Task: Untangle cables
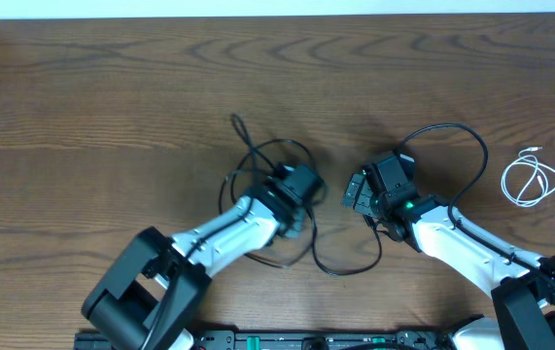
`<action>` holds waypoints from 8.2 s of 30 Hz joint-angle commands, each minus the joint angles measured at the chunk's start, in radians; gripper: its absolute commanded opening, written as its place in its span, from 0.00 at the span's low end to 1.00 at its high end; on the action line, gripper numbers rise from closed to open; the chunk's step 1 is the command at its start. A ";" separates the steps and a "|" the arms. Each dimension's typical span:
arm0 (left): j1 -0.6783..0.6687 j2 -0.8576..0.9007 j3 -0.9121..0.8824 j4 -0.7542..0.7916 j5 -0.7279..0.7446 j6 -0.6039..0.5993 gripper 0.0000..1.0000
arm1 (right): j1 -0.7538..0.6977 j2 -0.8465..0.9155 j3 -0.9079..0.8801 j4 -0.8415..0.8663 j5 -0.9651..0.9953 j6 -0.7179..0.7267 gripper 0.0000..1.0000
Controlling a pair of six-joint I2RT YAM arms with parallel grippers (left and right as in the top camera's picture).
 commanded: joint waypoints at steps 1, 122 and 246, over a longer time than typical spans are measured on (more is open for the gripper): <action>0.095 0.012 -0.007 -0.018 -0.025 -0.015 0.29 | -0.006 -0.011 -0.002 0.002 0.004 0.014 0.99; 0.205 -0.185 0.111 -0.254 -0.134 0.064 0.47 | -0.006 -0.011 -0.002 0.006 -0.003 0.014 0.99; 0.190 0.047 -0.042 -0.146 0.380 -0.179 0.24 | -0.002 -0.011 -0.002 0.066 -0.108 -0.039 0.99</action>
